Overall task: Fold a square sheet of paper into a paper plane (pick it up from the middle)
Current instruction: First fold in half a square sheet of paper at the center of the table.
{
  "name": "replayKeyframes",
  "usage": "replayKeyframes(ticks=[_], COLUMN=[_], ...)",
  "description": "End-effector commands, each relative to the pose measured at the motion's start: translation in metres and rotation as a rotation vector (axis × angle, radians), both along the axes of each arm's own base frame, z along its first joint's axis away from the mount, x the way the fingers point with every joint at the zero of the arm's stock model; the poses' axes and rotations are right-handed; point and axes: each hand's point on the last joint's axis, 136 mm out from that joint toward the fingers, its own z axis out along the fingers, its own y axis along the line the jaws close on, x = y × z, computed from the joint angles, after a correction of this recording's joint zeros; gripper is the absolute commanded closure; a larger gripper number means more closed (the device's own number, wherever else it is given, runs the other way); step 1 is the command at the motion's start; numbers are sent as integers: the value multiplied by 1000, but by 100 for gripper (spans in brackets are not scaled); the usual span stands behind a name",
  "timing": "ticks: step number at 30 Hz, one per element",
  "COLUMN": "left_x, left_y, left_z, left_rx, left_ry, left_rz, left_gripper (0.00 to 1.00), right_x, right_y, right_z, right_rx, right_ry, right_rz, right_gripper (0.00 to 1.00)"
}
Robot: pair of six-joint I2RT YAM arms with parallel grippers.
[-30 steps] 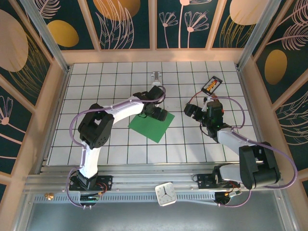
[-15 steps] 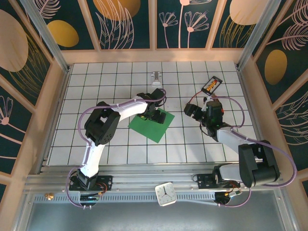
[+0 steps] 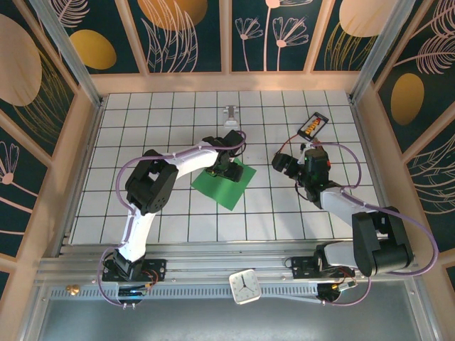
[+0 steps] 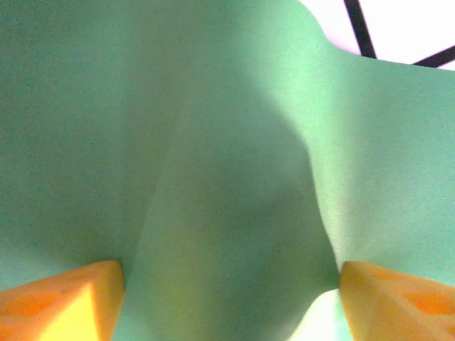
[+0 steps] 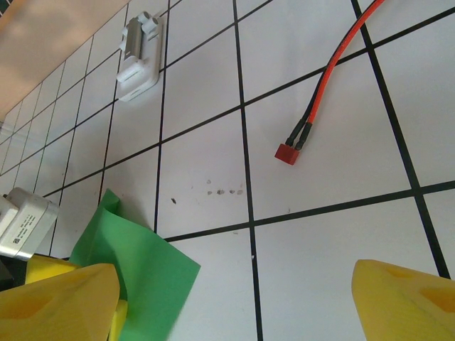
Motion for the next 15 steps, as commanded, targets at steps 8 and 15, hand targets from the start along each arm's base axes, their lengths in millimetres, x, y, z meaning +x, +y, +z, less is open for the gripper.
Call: replayKeyframes(ticks=[8,15], left_x=[-12,-42], left_y=[-49,-90], left_z=[52,191], left_rx=[-378,-1209], left_ry=[-5,27], left_rz=[-34,-22], left_gripper=[60,77], right_x=[10,11], right_y=[-4,-14], right_z=[17,41], right_rx=[-16,-65], right_ry=[-44,-84], right_rz=[-17,-22], right_gripper=[14,14])
